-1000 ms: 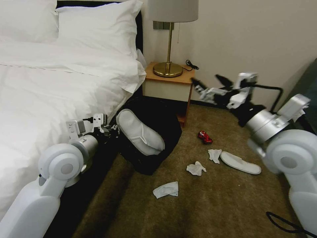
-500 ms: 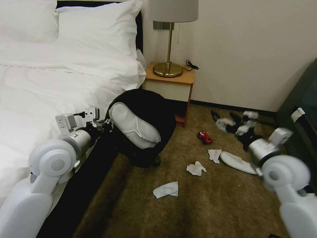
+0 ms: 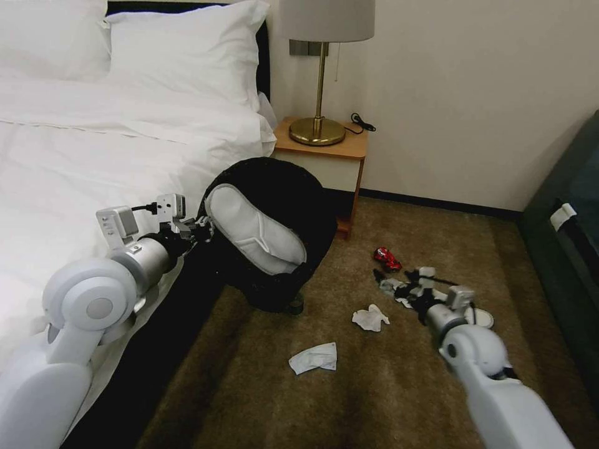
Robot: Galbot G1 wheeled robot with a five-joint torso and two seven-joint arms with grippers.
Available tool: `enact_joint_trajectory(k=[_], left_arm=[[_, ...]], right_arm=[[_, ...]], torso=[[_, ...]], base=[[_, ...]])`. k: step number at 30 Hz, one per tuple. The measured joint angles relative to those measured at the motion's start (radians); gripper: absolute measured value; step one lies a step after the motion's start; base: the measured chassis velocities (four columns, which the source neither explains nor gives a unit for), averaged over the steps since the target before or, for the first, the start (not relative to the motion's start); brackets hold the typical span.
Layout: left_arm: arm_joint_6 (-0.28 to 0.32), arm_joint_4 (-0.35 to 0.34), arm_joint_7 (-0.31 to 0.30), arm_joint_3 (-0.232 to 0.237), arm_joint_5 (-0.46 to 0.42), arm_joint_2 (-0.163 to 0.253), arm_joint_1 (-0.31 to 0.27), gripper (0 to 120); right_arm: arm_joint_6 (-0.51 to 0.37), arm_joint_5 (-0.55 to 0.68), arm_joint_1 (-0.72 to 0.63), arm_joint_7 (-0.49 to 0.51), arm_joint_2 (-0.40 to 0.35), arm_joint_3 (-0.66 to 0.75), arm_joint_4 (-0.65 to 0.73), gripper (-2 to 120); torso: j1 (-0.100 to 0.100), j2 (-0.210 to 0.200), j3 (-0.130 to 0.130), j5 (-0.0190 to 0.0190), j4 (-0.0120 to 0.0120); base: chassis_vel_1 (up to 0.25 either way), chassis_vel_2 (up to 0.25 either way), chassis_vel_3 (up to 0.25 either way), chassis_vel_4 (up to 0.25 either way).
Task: Pick up the trash bin, then pick up the garbage on the floor and place it into the trash bin.
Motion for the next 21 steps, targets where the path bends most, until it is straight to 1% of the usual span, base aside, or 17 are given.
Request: enact_joint_trajectory(k=[2, 3, 5, 13, 15, 16, 18, 20, 21], left_arm=[[0.0, -0.006, -0.001, -0.002, -0.005, 0.005, 0.0, 1], [0.0, -0.006, -0.001, -0.002, -0.005, 0.005, 0.0, 1], [0.0, -0.011, -0.001, -0.004, -0.009, 0.01, 0.0, 1], [0.0, -0.023, -0.004, -0.007, -0.02, 0.019, -0.002, 1], [0.0, -0.026, -0.004, -0.016, -0.025, 0.022, -0.002, 1], [0.0, -0.026, -0.004, -0.016, -0.025, 0.022, -0.002, 1], [0.0, -0.03, -0.005, -0.018, -0.029, 0.026, -0.001, 1], [0.0, -0.033, -0.004, -0.018, -0.029, 0.027, -0.001, 1], [0.0, -0.036, -0.004, -0.018, -0.03, 0.028, 0.0, 1]], right_arm=[[0.016, -0.026, 0.018, -0.007, 0.031, -0.041, -0.061, 100], [0.016, -0.026, 0.018, -0.007, 0.031, -0.041, -0.061, 100], [0.033, -0.053, 0.033, -0.019, 0.063, -0.072, -0.117, 100], [0.069, -0.108, 0.072, -0.042, 0.119, -0.143, -0.224, 100], [0.086, -0.14, 0.096, -0.05, 0.139, -0.169, -0.278, 100], [0.086, -0.14, 0.096, -0.05, 0.139, -0.169, -0.278, 100], [0.103, -0.175, 0.122, -0.058, 0.161, -0.186, -0.344, 100], [0.109, -0.186, 0.132, -0.059, 0.17, -0.19, -0.368, 100], [0.114, -0.203, 0.146, -0.061, 0.183, -0.193, -0.403, 100]], torso=[[0.0, 0.0, 0.0, 0.0001, 0.0002], [0.0, 0.0, 0.0, 0.0001, 0.0002], [0.0, 0.0, 0.0, 0.0, 0.0002], [0.0, 0.0, 0.0, 0.0, 0.0], [0.0, 0.0, 0.0, -0.0001, 0.0001], [0.0, 0.0, 0.0, -0.0001, 0.0001], [0.0, 0.0, 0.0, 0.0001, 0.0002], [0.0, 0.0, 0.0, 0.0001, 0.0001], [0.0, 0.0, 0.0, 0.0001, 0.0001]], base=[[0.0, 0.0, 0.0, 0.0], [0.0, 0.0, 0.0, 0.0], [0.0, 0.0, 0.0, 0.0], [0.0, 0.0, 0.0, 0.0], [0.0, 0.0, 0.0, 0.0], [0.0, 0.0, 0.0, 0.0], [0.0, 0.0, 0.0, 0.0], [0.0, 0.0, 0.0, 0.0], [0.0, 0.0, 0.0, 0.0]])
